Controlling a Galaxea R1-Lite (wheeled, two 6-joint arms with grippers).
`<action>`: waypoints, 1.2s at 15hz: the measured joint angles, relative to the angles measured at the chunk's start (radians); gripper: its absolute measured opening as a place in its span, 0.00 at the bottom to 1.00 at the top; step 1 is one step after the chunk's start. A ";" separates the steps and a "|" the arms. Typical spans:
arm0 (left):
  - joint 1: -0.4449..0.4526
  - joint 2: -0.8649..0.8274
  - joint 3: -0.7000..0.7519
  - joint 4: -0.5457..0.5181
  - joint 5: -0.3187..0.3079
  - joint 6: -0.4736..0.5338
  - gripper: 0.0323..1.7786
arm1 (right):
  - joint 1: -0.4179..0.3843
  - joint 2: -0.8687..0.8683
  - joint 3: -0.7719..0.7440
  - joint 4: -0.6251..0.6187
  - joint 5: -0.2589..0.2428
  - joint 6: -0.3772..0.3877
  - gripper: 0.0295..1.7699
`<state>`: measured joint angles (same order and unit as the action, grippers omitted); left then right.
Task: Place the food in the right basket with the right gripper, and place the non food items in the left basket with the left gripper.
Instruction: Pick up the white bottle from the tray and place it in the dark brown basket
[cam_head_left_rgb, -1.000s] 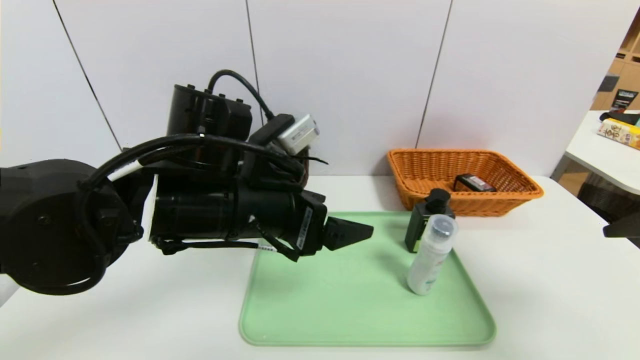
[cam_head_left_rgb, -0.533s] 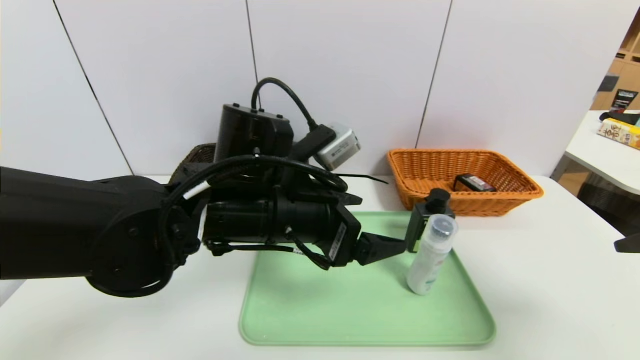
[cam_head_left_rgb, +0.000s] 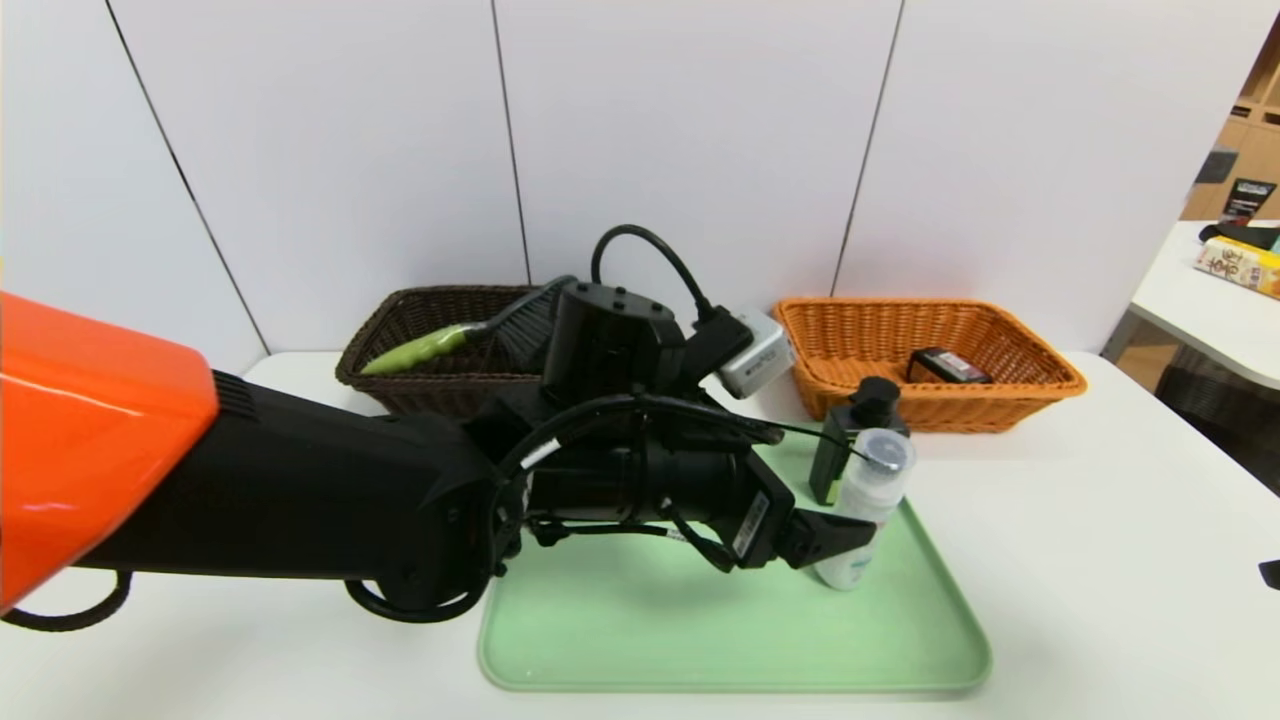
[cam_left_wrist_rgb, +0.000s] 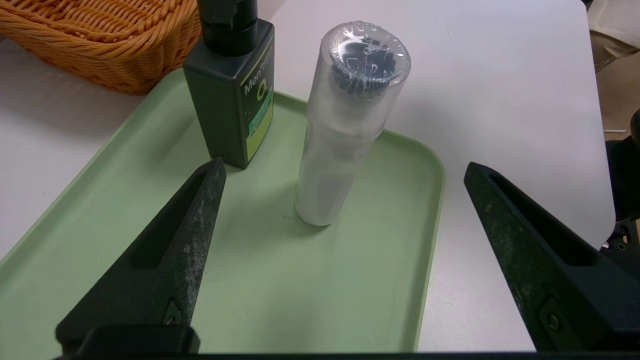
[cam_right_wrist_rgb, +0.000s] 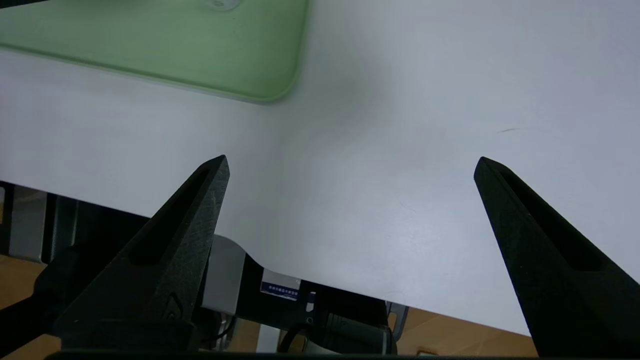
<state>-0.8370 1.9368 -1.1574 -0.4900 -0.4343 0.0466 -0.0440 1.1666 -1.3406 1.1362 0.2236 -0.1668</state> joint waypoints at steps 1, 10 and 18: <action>-0.007 0.017 0.000 -0.024 0.000 -0.003 0.95 | 0.001 -0.004 0.000 0.000 0.010 -0.001 0.96; -0.052 0.129 -0.084 -0.051 0.001 -0.008 0.95 | -0.008 -0.008 -0.005 -0.007 0.002 0.003 0.96; -0.064 0.199 -0.132 -0.083 -0.005 -0.012 0.95 | -0.011 -0.003 -0.005 -0.007 0.002 0.005 0.96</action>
<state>-0.9015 2.1360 -1.2896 -0.5730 -0.4391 0.0349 -0.0553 1.1636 -1.3455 1.1289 0.2255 -0.1615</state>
